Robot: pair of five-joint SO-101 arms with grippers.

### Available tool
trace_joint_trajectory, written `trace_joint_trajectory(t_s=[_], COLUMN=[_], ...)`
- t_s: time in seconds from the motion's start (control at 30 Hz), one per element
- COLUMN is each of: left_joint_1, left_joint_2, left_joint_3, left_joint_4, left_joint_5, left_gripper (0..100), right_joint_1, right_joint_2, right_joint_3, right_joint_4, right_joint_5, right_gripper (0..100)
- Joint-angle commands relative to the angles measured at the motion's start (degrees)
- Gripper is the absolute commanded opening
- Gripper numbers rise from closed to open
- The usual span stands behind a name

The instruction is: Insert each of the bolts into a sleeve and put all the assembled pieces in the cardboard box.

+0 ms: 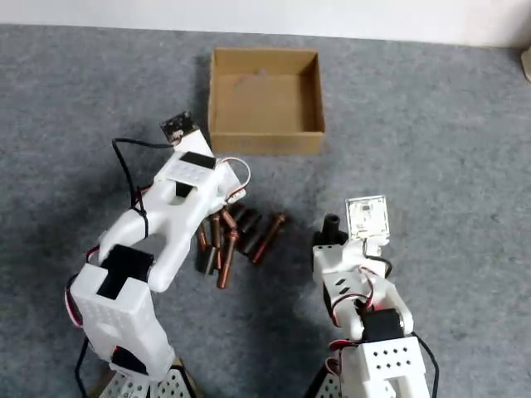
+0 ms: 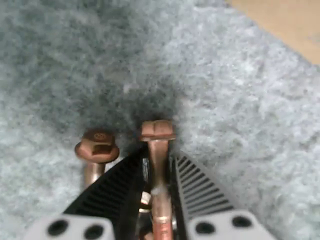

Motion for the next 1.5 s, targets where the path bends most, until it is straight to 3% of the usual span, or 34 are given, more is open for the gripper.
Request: trace_joint_trajectory(t_s=[0.0,0.1,0.4,0.6,0.9,1.2,1.33,1.47], left_joint_1=[1.01,1.36,0.92,1.63,10.07,10.68,10.68,10.77], left_joint_2=[-0.13,-0.22,-15.34,-27.74,-50.07,-70.02,-77.58,-84.53], left_joint_3=[-1.27,-1.36,1.27,12.44,27.3,32.31,34.95,40.4], left_joint_4=[0.88,1.49,8.88,-1.49,-17.85,-29.1,-33.14,-43.43], left_joint_5=[0.18,-1.49,-20.48,-29.27,-54.86,-55.56,-55.3,-47.47], left_gripper=[1,1,0,0,0,0,0,0], right_joint_1=[0.4,0.4,0.4,0.4,-0.31,-17.01,-19.65,-19.56], right_joint_2=[0.13,0.13,-0.04,-0.22,-0.31,-0.31,-0.31,-0.31], right_joint_3=[-0.31,-0.31,-0.31,0.92,0.66,1.1,1.1,1.1], right_joint_4=[-1.63,-1.63,-1.63,-1.71,-4.26,-15.25,-23.34,-30.55], right_joint_5=[1.05,1.05,1.05,1.14,0.88,0.88,0.88,0.79], right_gripper=[0.5,0.5,0.5,0.5,0.5,0.5,0.5,0.5])
